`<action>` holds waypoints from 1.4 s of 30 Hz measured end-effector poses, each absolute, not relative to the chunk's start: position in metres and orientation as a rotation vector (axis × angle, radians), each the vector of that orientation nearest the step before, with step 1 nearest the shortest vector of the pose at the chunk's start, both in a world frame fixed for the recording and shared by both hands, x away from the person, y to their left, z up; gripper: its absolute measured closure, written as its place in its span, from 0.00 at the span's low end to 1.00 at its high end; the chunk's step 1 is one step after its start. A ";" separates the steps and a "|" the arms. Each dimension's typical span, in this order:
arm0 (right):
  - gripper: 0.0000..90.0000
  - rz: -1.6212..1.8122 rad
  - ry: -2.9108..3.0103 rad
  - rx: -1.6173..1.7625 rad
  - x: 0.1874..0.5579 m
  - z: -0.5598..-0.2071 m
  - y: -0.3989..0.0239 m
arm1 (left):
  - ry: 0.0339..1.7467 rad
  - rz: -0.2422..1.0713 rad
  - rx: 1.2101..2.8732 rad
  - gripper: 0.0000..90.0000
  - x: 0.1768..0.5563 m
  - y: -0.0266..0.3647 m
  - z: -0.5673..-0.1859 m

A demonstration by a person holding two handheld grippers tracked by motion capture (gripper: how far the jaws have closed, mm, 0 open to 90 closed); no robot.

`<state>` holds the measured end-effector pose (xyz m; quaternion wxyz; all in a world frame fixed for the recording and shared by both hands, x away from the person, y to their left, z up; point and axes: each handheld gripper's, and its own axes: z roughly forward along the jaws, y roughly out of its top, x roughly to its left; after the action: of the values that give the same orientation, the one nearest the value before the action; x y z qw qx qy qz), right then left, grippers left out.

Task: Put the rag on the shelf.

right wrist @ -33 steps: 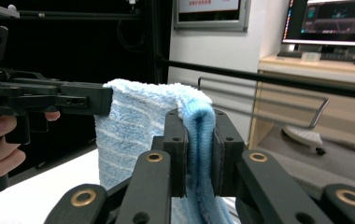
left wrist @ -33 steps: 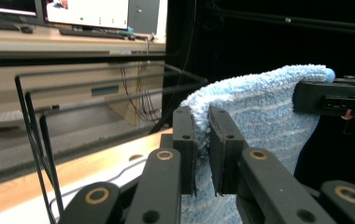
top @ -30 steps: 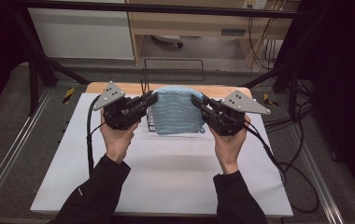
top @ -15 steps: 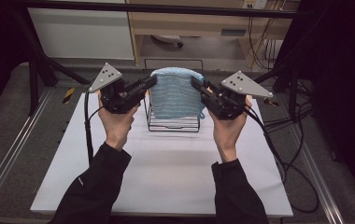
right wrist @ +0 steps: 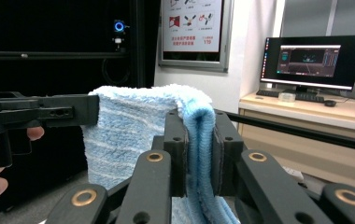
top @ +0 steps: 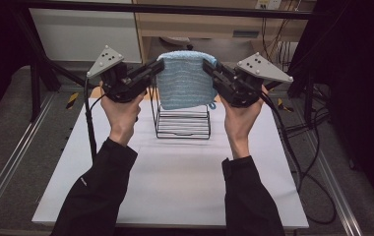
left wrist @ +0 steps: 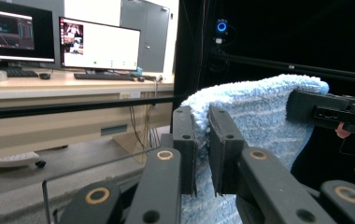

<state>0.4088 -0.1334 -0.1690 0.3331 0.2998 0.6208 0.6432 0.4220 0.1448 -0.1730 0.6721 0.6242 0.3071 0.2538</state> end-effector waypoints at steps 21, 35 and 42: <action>0.89 1.696 1.571 0.735 0.425 -0.131 -0.126 | 0.679 0.627 1.350 0.91 0.432 0.147 -0.134; 0.89 1.687 1.561 0.742 0.451 -0.124 -0.125 | 0.697 0.627 1.325 0.91 0.457 0.146 -0.127; 0.89 1.664 1.569 0.752 0.467 -0.125 -0.125 | 0.711 0.647 1.341 0.91 0.471 0.143 -0.129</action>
<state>0.4667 -0.1246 -0.1247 0.3589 0.2917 0.6082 0.6451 0.4710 0.1426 -0.1290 0.6786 0.5969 0.3167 0.2881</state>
